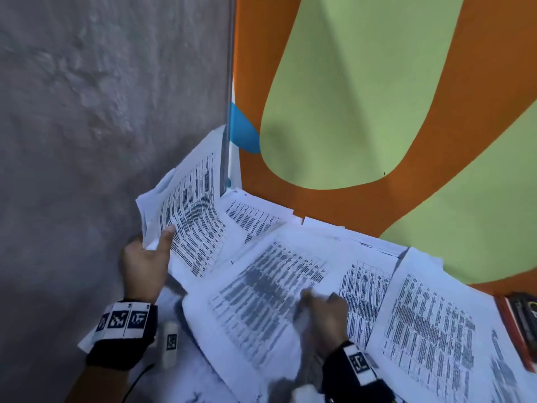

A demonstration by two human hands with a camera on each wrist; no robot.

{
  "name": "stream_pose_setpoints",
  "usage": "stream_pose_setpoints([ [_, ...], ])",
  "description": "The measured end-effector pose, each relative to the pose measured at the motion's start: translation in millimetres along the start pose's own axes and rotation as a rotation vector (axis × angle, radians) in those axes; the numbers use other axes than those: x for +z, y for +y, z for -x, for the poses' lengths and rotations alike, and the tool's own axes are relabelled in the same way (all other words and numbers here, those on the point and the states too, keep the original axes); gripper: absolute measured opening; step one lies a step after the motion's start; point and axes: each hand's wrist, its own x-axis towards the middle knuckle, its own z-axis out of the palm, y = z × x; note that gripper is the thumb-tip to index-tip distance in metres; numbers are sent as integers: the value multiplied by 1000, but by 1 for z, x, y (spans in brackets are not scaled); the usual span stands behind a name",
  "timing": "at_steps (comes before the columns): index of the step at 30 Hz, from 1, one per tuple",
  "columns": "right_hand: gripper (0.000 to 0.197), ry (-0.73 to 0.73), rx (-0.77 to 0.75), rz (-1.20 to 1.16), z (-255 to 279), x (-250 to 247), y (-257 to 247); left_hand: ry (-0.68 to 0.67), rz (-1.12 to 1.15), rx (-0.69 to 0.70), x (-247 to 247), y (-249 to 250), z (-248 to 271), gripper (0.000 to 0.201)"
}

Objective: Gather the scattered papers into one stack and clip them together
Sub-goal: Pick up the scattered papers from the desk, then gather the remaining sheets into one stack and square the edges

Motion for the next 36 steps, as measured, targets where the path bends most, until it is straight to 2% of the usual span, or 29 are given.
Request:
stream_pose_setpoints([
  [3,24,-23,-451,321,8,-37,-58,-18,1,39,-2,4,-3,38],
  [5,28,-116,-644,444,12,-66,-108,-15,-13,49,-1,4,-7,39],
  [8,24,-178,-765,504,21,-103,-177,-34,-17,37,12,7,-14,46],
  [10,18,-222,-823,359,25,-118,-213,-82,-19,32,29,21,-15,52],
  [12,20,-287,-832,245,30,-119,-238,-183,20,88,50,42,-14,52],
  [14,55,-256,-797,187,32,-110,-250,-323,80,159,73,60,-11,64],
  [15,65,-260,-765,162,29,-107,-250,-395,88,172,82,69,-8,67],
  [16,65,-263,-745,149,23,-104,-247,-469,103,182,91,78,-3,63],
  [19,45,-253,-703,106,-16,-105,-230,-812,226,197,113,100,17,33],
  [20,42,-244,-696,120,-23,-105,-224,-893,245,196,117,102,24,30],
  [21,40,-245,-695,148,-29,-106,-217,-941,265,203,122,102,30,38],
  [23,33,-236,-683,158,-40,-107,-207,-940,286,152,129,98,34,66],
  [24,32,-214,-678,165,-46,-110,-203,-936,291,131,132,95,35,70],
  [27,16,-136,-684,210,-59,-119,-193,-982,324,108,136,89,38,52],
  [31,20,35,-731,232,-63,-138,-196,-904,294,91,139,90,37,18],
  [32,22,60,-722,220,-63,-145,-200,-882,286,103,140,92,35,16],
  [33,25,52,-702,204,-62,-150,-203,-859,287,119,141,92,33,17],
  [36,33,-105,-612,92,-59,-163,-205,-820,312,154,143,98,31,15],
])
